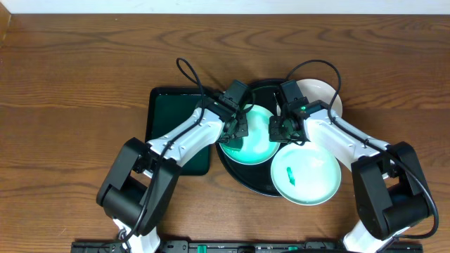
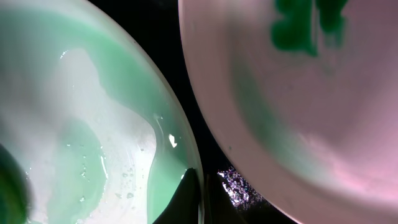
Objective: Clean dirty plates on tray and stack at the side
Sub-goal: 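Keep scrubbing the plate's stained area with the left-held sponge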
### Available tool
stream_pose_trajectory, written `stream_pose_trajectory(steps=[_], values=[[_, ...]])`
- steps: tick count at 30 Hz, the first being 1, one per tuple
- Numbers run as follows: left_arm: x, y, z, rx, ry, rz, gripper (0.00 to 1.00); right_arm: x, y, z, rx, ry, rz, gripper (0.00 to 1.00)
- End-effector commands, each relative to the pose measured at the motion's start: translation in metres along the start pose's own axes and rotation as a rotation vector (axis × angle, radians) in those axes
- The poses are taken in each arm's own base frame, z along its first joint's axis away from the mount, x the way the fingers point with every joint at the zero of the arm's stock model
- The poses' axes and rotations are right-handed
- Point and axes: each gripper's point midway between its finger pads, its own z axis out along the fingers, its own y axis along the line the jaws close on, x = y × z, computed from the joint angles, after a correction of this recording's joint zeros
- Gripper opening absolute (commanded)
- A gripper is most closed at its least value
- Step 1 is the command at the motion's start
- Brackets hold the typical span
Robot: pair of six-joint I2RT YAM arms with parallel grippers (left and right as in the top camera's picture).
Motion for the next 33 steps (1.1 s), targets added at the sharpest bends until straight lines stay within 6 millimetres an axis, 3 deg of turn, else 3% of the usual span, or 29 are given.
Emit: stream_pose_trajectory(steps=[1,23,33], values=[[0.012,0.007,0.016,-0.051,0.037,0.005,0.07,0.003,0.006,-0.004,-0.016,-0.005,-0.03,0.01],[0.045,-0.023,0.021,-0.028,0.08,0.044,0.07,0.003,0.007,-0.004,-0.016,-0.004,-0.032,0.01],[0.053,-0.046,0.019,0.093,0.137,0.034,0.08,0.003,0.007,-0.004,-0.016,-0.004,-0.032,0.01]])
